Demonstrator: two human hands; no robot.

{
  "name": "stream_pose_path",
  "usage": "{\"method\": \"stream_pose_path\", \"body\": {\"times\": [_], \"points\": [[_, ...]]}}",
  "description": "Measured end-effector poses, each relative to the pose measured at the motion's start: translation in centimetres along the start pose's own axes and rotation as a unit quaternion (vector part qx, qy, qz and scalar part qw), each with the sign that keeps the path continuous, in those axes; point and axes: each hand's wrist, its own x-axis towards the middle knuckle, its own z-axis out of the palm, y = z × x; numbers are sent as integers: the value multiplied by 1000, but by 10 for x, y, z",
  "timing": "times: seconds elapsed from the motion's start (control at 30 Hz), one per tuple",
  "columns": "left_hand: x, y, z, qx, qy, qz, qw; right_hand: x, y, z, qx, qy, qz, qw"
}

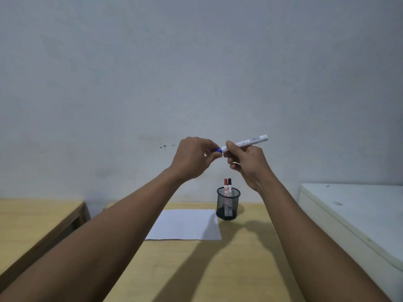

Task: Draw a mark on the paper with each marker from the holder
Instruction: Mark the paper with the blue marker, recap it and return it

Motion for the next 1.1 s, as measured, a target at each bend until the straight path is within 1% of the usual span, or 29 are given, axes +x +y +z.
{"method": "stream_pose_path", "body": {"times": [0.07,0.1,0.17,0.23,0.3,0.33,0.37,0.4,0.47,0.57,0.63,0.73,0.83,0.87,0.93,1.03,1.1], "points": [[-2,1,6,57,21,40,997,-5,-1,-2,1,7,37,999],[-2,1,9,69,25,48,996,-7,-1,-2,9,16,62,998],[0,0,14,50,12,19,999,-8,5,0,15,64,113,991],[5,-3,18,-1,-10,-36,999,-4,17,1,-4,144,141,979],[13,-7,24,-34,-35,-65,997,2,30,0,-75,228,115,964],[17,-9,27,-49,-45,-73,995,5,36,-2,-118,249,86,957],[20,-11,31,-63,-53,-82,993,7,41,-4,-165,255,51,951],[24,-13,36,-72,-60,-89,992,10,46,-7,-214,244,12,946],[31,-18,48,-71,-71,-99,990,17,54,-15,-304,185,-49,933],[41,-26,69,-66,-82,-108,989,29,61,-25,-379,109,-86,915],[47,-32,84,-78,-87,-119,986,37,65,-28,-390,86,-89,913],[55,-41,104,-107,-88,-135,981,54,80,-33,-398,94,-86,908],[54,-54,124,-127,-86,-160,975,75,98,-41,-376,101,-66,919],[52,-61,132,-118,-97,-172,973,80,104,-43,-370,101,-58,922],[44,-76,149,-82,-144,-197,966,88,116,-49,-365,99,-49,925],[33,-92,172,-62,-213,-232,947,95,134,-56,-397,86,-50,913],[29,-98,184,-68,-237,-242,938,97,144,-59,-422,67,-43,903]]}}
